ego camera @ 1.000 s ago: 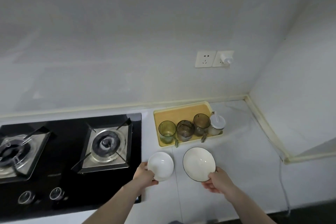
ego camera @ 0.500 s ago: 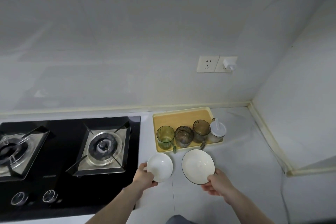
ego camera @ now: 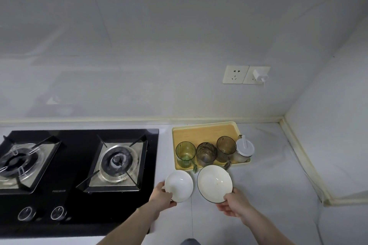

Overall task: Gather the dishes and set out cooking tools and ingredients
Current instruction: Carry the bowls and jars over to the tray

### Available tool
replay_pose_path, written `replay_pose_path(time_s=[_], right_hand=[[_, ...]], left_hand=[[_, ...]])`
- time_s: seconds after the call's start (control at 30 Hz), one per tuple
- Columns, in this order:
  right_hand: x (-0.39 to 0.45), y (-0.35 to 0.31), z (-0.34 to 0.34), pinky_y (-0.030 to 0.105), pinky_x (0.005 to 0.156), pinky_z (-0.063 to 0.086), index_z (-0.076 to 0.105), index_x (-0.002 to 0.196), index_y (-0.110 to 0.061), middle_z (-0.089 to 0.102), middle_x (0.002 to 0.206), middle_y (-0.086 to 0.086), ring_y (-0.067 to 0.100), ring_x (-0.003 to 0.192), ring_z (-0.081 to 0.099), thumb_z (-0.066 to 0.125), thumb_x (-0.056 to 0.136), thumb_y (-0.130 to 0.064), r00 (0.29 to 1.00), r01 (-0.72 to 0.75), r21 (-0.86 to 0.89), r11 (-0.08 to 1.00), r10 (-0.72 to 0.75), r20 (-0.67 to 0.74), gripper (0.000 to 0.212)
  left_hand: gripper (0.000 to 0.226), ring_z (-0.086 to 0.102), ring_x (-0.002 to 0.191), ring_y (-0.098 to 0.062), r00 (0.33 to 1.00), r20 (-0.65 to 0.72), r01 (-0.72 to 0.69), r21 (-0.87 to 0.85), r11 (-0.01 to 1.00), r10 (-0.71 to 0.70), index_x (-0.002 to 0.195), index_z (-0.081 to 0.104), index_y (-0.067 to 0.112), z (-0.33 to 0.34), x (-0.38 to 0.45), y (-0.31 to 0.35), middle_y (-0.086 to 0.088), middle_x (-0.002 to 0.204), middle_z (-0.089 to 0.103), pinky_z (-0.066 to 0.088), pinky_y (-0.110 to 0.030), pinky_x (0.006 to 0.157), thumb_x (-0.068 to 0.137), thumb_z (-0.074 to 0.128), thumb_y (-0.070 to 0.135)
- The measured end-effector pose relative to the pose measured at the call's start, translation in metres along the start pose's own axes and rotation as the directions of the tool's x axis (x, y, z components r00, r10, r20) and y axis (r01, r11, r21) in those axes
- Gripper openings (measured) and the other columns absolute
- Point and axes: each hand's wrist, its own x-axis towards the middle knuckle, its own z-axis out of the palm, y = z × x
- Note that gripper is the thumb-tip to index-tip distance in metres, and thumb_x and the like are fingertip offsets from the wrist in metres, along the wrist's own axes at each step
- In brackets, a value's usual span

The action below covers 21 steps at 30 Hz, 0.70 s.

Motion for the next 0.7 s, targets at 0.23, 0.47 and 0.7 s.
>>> replay_pose_path(time_s=[0.23, 0.47, 0.7], right_hand=[[0.004, -0.004, 0.007, 0.035, 0.072, 0.057, 0.052, 0.124, -0.013, 0.078, 0.081, 0.014, 0.027, 0.072, 0.075, 0.042, 0.092, -0.005, 1.000, -0.006, -0.013, 1.000, 0.006, 0.028, 0.035], [-0.008, 0.000, 0.012, 0.035, 0.067, 0.059, 0.054, 0.118, -0.017, 0.079, 0.080, 0.009, 0.029, 0.074, 0.077, 0.047, 0.100, -0.024, 1.000, 0.016, 0.025, 1.000, -0.016, -0.010, 0.021], [-0.028, 0.042, 0.043, 0.031, 0.055, 0.051, 0.052, 0.112, -0.018, 0.072, 0.077, 0.009, 0.024, 0.053, 0.067, 0.036, 0.101, -0.059, 0.952, 0.133, 0.012, 0.991, -0.124, -0.279, 0.045]], left_hand=[[0.064, 0.065, 0.109, -0.036, 1.000, 0.017, 0.007, -0.023, 1.000, -0.007, 0.147, 0.044, 0.016, -0.004, -0.008, 0.003, -0.011, 0.124, 0.056, 0.063, -0.034, 0.067, 0.089, 0.059, -0.007], [0.065, 0.065, 0.110, -0.035, 0.999, 0.026, -0.026, -0.036, 0.999, 0.027, 0.146, 0.044, 0.011, -0.010, -0.016, -0.002, -0.012, 0.124, 0.059, 0.064, -0.037, 0.076, 0.086, 0.062, -0.006], [0.053, 0.073, 0.090, -0.029, 0.992, -0.020, -0.121, 0.037, 0.992, 0.121, 0.145, 0.042, 0.015, -0.024, -0.047, -0.015, -0.003, 0.134, 0.049, 0.060, -0.025, 0.066, 0.095, 0.051, -0.002]])
